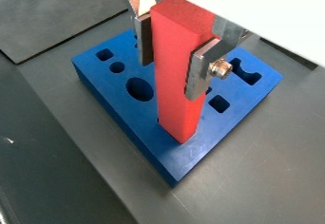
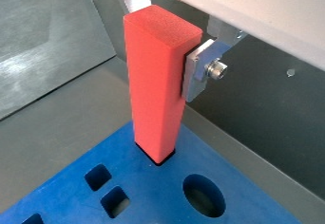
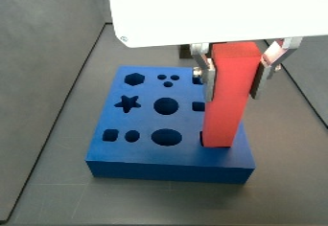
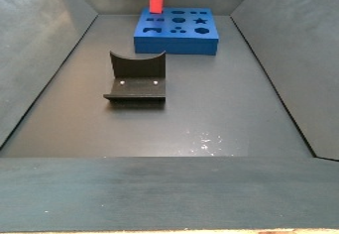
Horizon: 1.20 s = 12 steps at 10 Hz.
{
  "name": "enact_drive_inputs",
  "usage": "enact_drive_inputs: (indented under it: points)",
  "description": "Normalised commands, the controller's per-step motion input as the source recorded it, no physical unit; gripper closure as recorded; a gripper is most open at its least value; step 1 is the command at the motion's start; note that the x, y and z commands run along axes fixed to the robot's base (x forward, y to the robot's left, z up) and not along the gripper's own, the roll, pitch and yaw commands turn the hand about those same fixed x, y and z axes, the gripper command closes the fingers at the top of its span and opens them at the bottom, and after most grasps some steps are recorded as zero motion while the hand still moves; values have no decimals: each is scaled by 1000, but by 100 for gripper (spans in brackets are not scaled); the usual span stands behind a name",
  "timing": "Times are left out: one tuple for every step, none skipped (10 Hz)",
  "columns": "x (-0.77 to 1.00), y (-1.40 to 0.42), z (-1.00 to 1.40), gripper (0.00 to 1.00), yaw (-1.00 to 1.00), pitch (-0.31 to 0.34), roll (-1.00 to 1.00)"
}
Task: Pick up the rectangle object. Move up. Place the rectangle object on the fixture. Regrasp the rectangle object. Move to above the board. Insert the rectangle object.
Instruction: Insert the rectangle object.
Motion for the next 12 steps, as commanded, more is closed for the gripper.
enact_drive_inputs:
  points:
    - [0, 0, -51, 100, 0, 0, 0]
    - [0, 0, -143, 100, 0, 0, 17]
    - [0, 0, -177, 100, 0, -11, 0]
    - [0, 0, -194, 100, 0, -31, 0]
    - [-17, 0, -251, 100, 0, -71, 0]
    - [0, -37, -309, 100, 0, -86, 0]
    - [66, -83, -494, 100, 0, -46, 0]
    - [166, -40, -611, 100, 0, 0, 26]
    - [214, -46, -671, 100, 0, 0, 43]
    - [234, -60, -723, 100, 0, -20, -3]
    - [203, -86, -686, 100, 0, -46, 0]
    - [111, -49, -560, 100, 0, -34, 0]
